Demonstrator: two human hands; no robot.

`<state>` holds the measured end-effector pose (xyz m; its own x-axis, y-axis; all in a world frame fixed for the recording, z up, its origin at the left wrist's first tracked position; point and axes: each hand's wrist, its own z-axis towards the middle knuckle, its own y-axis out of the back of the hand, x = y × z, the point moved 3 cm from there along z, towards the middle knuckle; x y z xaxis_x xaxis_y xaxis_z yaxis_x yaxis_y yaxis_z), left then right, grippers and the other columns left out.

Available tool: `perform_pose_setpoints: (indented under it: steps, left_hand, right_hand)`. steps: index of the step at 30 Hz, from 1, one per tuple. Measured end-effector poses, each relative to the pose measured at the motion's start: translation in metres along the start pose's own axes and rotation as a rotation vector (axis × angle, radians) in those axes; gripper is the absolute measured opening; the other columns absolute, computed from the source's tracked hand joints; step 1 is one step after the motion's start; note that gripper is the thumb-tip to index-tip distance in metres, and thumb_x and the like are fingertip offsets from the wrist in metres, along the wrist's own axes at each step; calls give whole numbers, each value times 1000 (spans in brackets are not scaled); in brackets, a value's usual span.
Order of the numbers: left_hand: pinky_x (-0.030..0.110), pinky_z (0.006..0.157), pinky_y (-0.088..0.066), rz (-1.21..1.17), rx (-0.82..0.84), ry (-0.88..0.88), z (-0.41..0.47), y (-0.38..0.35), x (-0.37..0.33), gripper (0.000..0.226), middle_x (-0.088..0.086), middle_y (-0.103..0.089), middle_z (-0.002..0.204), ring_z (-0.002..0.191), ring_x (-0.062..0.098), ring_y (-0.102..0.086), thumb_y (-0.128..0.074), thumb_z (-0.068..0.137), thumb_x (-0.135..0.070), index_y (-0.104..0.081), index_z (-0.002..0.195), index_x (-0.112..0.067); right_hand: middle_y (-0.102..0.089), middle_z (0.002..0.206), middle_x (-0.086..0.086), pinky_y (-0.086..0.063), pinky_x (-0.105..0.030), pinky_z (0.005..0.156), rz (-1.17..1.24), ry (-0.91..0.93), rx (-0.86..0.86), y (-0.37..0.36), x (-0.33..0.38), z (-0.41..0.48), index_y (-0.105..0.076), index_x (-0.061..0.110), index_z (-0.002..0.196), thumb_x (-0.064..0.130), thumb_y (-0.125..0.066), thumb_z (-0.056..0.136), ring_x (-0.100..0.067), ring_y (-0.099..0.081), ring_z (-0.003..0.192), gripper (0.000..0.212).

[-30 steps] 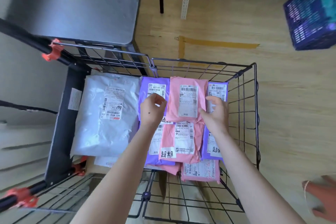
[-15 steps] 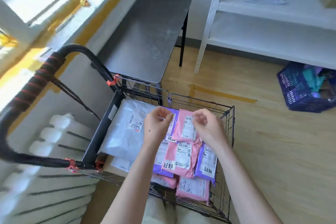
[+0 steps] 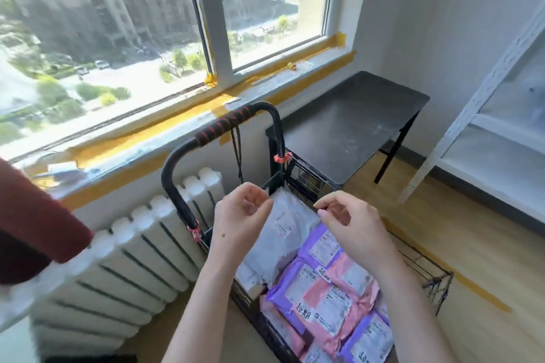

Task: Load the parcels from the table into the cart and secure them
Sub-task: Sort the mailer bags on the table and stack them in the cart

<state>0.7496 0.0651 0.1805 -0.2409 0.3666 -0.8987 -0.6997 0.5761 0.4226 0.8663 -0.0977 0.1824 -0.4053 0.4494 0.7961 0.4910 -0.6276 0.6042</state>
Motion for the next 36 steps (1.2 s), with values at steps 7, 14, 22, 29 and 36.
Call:
perform_pose_setpoints:
  steps: [7,14,22,29,36]
  left_hand:
    - [22,60,-48,22,-203,13,-46,82,17,13,-7,-63,67,62,12,-58,-70,83,-18,-64,75,-25]
    - [26,62,-51,87,-327,49,-123,169,39,12,-9,-63,68,62,7,-57,-72,82,-19,-64,76,-26]
    - [19,56,-49,93,-461,115,-246,250,62,14,-15,-61,64,59,7,-58,-72,82,-16,-63,75,-24]
    - [10,60,-43,95,-662,192,-334,318,86,16,-13,-62,65,63,4,-55,-72,82,-12,-63,72,-21]
    - [8,55,-39,101,-922,322,-383,380,115,16,-13,-60,60,55,1,-52,-73,81,-12,-63,70,-18]
  right_hand:
    - [-64,74,2,-40,-6,63,-4,123,104,-34,51,-19,-67,25,87,15,-63,89,2,-54,69,11]
    - [-63,75,5,-40,-7,66,1,214,165,-75,100,-74,-68,26,89,15,-64,88,0,-54,76,12]
    - [-63,69,11,-42,-6,62,97,310,304,-155,151,-171,-68,33,84,15,-67,87,2,-58,71,18]
    - [-64,77,14,-47,-11,69,82,474,525,-226,203,-230,-66,35,90,20,-65,90,1,-59,77,15]
    - [-62,80,14,-50,-20,68,51,583,711,-291,246,-242,-65,35,93,21,-62,92,2,-57,78,14]
